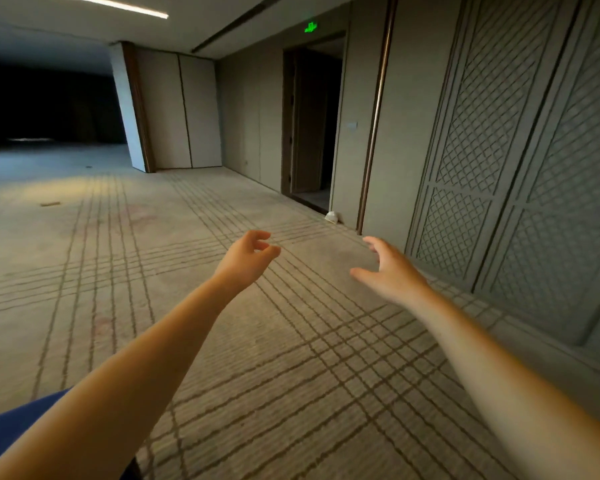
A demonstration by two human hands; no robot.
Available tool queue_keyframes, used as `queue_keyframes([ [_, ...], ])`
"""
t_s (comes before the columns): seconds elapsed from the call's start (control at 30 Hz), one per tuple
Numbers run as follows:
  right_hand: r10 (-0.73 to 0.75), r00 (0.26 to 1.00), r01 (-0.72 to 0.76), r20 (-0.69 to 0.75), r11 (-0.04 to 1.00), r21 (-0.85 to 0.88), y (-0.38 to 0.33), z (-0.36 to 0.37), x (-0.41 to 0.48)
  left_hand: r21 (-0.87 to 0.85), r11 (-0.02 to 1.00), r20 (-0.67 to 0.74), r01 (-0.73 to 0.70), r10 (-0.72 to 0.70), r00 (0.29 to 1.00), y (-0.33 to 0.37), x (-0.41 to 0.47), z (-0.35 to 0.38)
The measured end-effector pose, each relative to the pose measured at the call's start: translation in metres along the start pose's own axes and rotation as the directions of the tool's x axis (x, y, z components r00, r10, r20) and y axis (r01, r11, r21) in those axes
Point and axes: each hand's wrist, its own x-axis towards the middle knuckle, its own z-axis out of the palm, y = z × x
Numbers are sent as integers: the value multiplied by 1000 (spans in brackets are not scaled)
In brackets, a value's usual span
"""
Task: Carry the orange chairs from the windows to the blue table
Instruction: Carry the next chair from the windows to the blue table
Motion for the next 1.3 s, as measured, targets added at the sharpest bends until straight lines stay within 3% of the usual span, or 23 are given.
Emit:
queue_keyframes([
  [0.17,-73,992,65,105,995,75,14,9,133,14,999,-131,38,-35,991,-18,90,7],
  [0.37,-192,947,135,258,965,223,-9,68,253,63,989,-270,137,-115,956,-70,171,-36],
  [0.6,-366,861,278,353,920,275,-87,170,391,78,975,-410,208,-159,898,-150,279,-115],
  [0.93,-444,813,351,377,890,293,-214,321,586,87,952,-543,293,-201,815,-239,424,-242],
  [1.13,-515,730,393,449,854,341,-291,435,701,75,912,-631,402,-269,728,-310,504,-317],
  [1.3,-640,599,524,481,768,369,-359,520,803,70,886,-707,458,-280,650,-369,586,-381],
])
